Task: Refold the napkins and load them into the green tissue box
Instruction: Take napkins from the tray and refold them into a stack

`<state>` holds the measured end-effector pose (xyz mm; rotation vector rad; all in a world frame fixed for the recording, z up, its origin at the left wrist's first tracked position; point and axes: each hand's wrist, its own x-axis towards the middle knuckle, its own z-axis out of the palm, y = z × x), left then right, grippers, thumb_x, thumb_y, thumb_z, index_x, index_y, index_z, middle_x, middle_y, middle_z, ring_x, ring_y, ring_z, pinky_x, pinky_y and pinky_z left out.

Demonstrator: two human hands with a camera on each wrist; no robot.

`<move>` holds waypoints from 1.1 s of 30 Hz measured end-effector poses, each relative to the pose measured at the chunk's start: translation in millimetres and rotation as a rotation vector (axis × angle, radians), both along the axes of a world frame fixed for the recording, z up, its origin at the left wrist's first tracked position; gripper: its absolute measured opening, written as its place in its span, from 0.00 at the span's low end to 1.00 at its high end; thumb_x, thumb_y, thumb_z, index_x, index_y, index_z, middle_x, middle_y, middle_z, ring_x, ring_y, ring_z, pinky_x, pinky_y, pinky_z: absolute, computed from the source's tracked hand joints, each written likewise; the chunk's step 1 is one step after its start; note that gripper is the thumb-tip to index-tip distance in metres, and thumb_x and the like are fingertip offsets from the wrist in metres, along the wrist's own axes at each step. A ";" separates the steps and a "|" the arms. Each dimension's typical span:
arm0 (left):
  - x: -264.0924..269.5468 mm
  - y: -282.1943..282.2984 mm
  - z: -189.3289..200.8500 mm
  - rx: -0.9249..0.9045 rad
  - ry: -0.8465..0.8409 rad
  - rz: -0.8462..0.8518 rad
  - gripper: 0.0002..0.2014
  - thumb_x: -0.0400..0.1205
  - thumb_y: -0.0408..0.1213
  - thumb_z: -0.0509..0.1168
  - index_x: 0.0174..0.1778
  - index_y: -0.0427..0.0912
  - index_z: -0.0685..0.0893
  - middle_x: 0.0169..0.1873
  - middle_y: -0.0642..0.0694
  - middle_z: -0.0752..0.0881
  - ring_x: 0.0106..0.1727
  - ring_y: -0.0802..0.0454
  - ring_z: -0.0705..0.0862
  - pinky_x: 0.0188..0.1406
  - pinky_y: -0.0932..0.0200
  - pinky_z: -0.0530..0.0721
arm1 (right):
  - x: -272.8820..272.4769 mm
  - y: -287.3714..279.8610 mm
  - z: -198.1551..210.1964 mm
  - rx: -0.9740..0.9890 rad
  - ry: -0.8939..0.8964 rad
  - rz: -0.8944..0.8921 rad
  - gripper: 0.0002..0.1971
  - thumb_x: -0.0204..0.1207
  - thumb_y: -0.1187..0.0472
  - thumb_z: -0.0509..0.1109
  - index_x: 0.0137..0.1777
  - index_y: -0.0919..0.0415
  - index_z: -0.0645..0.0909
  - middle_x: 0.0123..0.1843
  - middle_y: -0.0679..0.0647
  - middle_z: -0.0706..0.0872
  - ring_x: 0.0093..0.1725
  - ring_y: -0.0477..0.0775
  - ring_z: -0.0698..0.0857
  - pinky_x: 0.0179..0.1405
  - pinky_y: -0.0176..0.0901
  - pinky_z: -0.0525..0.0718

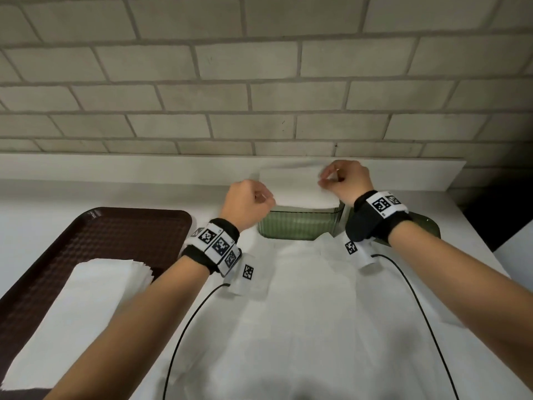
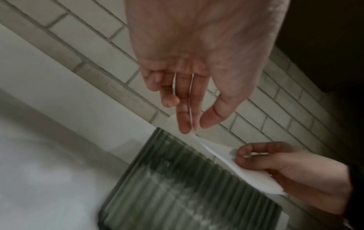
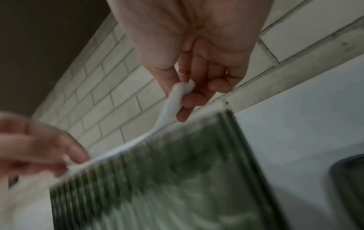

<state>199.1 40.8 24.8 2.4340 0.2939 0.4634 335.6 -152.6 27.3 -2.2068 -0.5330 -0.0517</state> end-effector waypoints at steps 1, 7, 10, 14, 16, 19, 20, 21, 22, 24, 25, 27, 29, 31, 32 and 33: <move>-3.5 -1.4 -3.6 0.063 0.026 -0.026 0.06 0.76 0.37 0.70 0.42 0.43 0.92 0.33 0.49 0.87 0.33 0.56 0.81 0.36 0.65 0.79 | 0.0 -0.3 -4.7 -0.084 -0.001 0.029 0.03 0.71 0.62 0.78 0.41 0.55 0.87 0.28 0.42 0.79 0.31 0.47 0.77 0.32 0.29 0.72; -17.4 7.6 -10.1 0.131 -0.101 0.162 0.09 0.77 0.31 0.63 0.45 0.41 0.89 0.39 0.44 0.79 0.42 0.45 0.78 0.38 0.57 0.73 | 0.8 0.2 -21.1 -0.442 -0.101 0.089 0.03 0.73 0.54 0.73 0.44 0.50 0.84 0.28 0.43 0.72 0.43 0.55 0.78 0.57 0.50 0.67; -25.4 22.5 -14.6 0.167 0.161 0.267 0.11 0.78 0.28 0.58 0.47 0.38 0.85 0.43 0.42 0.82 0.43 0.42 0.78 0.40 0.54 0.74 | -1.1 -0.1 -19.5 -0.569 -0.137 0.148 0.11 0.74 0.39 0.69 0.47 0.43 0.81 0.39 0.46 0.80 0.58 0.56 0.76 0.58 0.53 0.63; -42.4 34.1 -38.1 0.257 0.728 -0.011 0.15 0.75 0.35 0.69 0.59 0.44 0.82 0.63 0.43 0.80 0.59 0.43 0.82 0.55 0.54 0.82 | -19.8 0.7 -6.7 -0.541 -0.322 0.132 0.15 0.75 0.37 0.65 0.48 0.45 0.83 0.62 0.48 0.83 0.66 0.58 0.72 0.63 0.58 0.62; -52.3 29.7 -47.0 0.224 0.837 -0.177 0.39 0.68 0.45 0.78 0.76 0.50 0.72 0.71 0.46 0.69 0.70 0.45 0.75 0.67 0.52 0.79 | -44.8 3.4 1.3 -0.437 -0.395 0.200 0.12 0.76 0.40 0.66 0.46 0.47 0.83 0.58 0.48 0.83 0.62 0.55 0.76 0.63 0.58 0.67; -59.8 15.8 -52.6 0.322 0.907 -0.277 0.58 0.61 0.51 0.80 0.84 0.58 0.54 0.81 0.44 0.58 0.79 0.42 0.64 0.74 0.44 0.75 | -92.9 4.8 0.0 -0.451 -0.152 0.474 0.10 0.73 0.43 0.71 0.45 0.47 0.83 0.43 0.42 0.85 0.43 0.46 0.83 0.51 0.49 0.82; -60.3 12.3 -54.7 0.364 0.923 -0.282 0.59 0.61 0.52 0.80 0.85 0.59 0.51 0.82 0.43 0.56 0.80 0.40 0.63 0.73 0.44 0.76 | -110.0 3.3 -5.1 -0.535 -0.047 0.536 0.13 0.70 0.41 0.73 0.47 0.48 0.84 0.43 0.42 0.85 0.42 0.46 0.84 0.48 0.47 0.84; -59.4 9.8 -57.6 0.400 0.936 -0.283 0.58 0.62 0.52 0.78 0.85 0.60 0.49 0.82 0.41 0.56 0.79 0.38 0.64 0.71 0.43 0.77 | -126.3 1.0 -11.0 -0.644 0.023 0.576 0.18 0.67 0.39 0.75 0.51 0.49 0.84 0.46 0.43 0.86 0.45 0.48 0.85 0.49 0.46 0.85; -58.8 7.5 -59.3 0.425 0.934 -0.283 0.56 0.64 0.53 0.75 0.85 0.59 0.48 0.81 0.39 0.56 0.78 0.36 0.65 0.69 0.43 0.79 | -140.4 -1.8 -17.5 -0.761 0.049 0.606 0.24 0.63 0.37 0.76 0.54 0.50 0.84 0.50 0.46 0.85 0.49 0.51 0.85 0.51 0.47 0.85; -60.6 2.6 -63.9 0.492 0.898 -0.282 0.48 0.72 0.55 0.69 0.85 0.55 0.50 0.77 0.37 0.62 0.73 0.30 0.69 0.65 0.41 0.80 | -162.8 -7.6 -30.3 -0.952 -0.028 0.657 0.32 0.60 0.34 0.77 0.57 0.54 0.81 0.54 0.52 0.84 0.52 0.58 0.84 0.50 0.48 0.84; -62.8 1.0 -67.0 0.549 0.870 -0.276 0.43 0.76 0.54 0.66 0.84 0.51 0.53 0.74 0.36 0.66 0.68 0.28 0.72 0.62 0.41 0.81 | -171.3 -8.9 -35.0 -1.013 -0.090 0.682 0.33 0.60 0.34 0.76 0.57 0.57 0.79 0.54 0.54 0.83 0.53 0.61 0.83 0.46 0.47 0.81; -66.8 -0.5 -71.0 0.659 0.773 -0.277 0.30 0.82 0.44 0.62 0.80 0.43 0.62 0.67 0.37 0.73 0.61 0.30 0.78 0.58 0.42 0.83 | -182.8 -8.4 -42.7 -1.057 -0.162 0.709 0.33 0.62 0.37 0.76 0.59 0.61 0.77 0.55 0.59 0.81 0.52 0.63 0.81 0.40 0.47 0.74; -69.3 3.8 -74.0 0.670 0.686 -0.235 0.21 0.82 0.30 0.58 0.74 0.39 0.72 0.63 0.36 0.78 0.58 0.34 0.82 0.57 0.46 0.83 | -188.7 -5.9 -46.3 -1.058 -0.182 0.709 0.30 0.67 0.43 0.75 0.60 0.65 0.76 0.56 0.62 0.80 0.51 0.64 0.81 0.39 0.47 0.72; -69.8 11.4 -64.0 0.554 0.586 -0.182 0.20 0.80 0.23 0.54 0.65 0.38 0.81 0.56 0.36 0.84 0.54 0.36 0.85 0.51 0.50 0.83 | -188.8 -4.3 -48.1 -1.053 -0.193 0.712 0.22 0.73 0.51 0.71 0.59 0.67 0.77 0.57 0.64 0.80 0.51 0.66 0.82 0.40 0.48 0.73; -70.7 16.8 -53.1 0.484 0.526 -0.161 0.16 0.80 0.23 0.55 0.56 0.36 0.84 0.50 0.38 0.86 0.50 0.37 0.85 0.45 0.51 0.81 | -186.9 -4.1 -48.5 -1.036 -0.189 0.718 0.18 0.75 0.54 0.69 0.58 0.67 0.78 0.57 0.65 0.81 0.52 0.67 0.82 0.42 0.49 0.74; -72.1 23.2 -38.1 0.421 0.483 -0.146 0.10 0.80 0.24 0.57 0.46 0.35 0.84 0.42 0.41 0.85 0.44 0.39 0.84 0.40 0.53 0.77 | -184.2 -4.9 -47.8 -1.006 -0.177 0.722 0.15 0.76 0.56 0.67 0.56 0.67 0.78 0.57 0.65 0.82 0.53 0.68 0.83 0.43 0.49 0.75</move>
